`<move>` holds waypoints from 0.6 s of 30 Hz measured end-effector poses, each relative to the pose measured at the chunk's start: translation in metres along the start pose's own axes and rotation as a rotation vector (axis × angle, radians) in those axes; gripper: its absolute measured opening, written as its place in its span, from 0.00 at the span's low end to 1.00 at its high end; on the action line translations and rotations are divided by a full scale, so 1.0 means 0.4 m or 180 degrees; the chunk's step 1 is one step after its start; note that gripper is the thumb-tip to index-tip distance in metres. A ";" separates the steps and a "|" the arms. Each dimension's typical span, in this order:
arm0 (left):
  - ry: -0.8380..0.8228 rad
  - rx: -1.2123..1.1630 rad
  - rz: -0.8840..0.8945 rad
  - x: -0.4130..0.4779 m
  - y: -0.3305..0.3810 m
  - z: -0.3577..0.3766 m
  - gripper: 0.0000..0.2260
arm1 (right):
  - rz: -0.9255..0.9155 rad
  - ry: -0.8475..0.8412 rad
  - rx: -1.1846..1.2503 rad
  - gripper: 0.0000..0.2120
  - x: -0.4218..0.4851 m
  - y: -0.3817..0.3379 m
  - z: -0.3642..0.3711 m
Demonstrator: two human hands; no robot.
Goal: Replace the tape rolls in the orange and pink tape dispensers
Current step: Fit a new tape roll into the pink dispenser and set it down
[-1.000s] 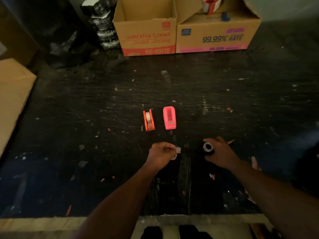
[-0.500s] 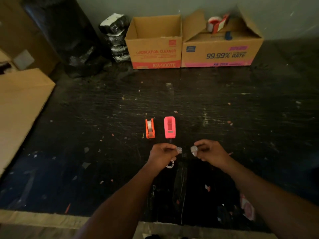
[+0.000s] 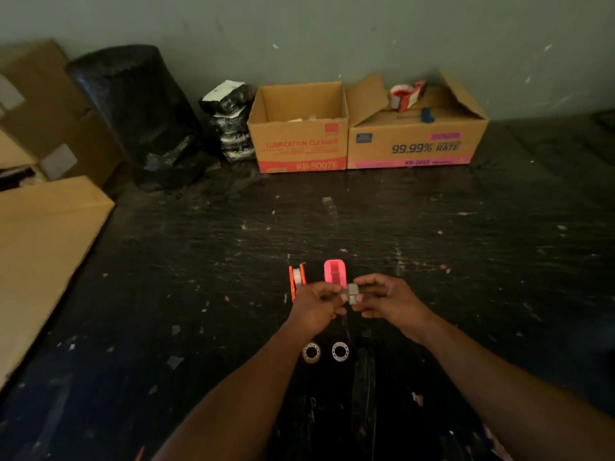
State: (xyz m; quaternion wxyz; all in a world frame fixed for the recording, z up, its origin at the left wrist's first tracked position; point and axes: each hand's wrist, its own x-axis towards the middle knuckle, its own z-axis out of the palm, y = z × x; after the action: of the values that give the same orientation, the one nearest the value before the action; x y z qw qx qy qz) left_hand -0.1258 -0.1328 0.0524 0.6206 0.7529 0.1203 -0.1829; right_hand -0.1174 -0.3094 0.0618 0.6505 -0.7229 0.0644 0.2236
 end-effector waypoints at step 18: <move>0.0194 0.0515 0.0336 0.191 -0.037 -0.104 0.13 | 0.0079 0.0734 0.0049 0.10 0.162 -0.026 0.117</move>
State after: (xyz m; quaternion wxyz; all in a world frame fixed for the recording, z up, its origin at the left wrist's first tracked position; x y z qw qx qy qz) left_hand -0.0576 -0.0926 0.0137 0.5627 0.8111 0.0841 -0.1361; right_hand -0.0668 -0.2498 0.0425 0.6415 -0.7380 0.1496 0.1465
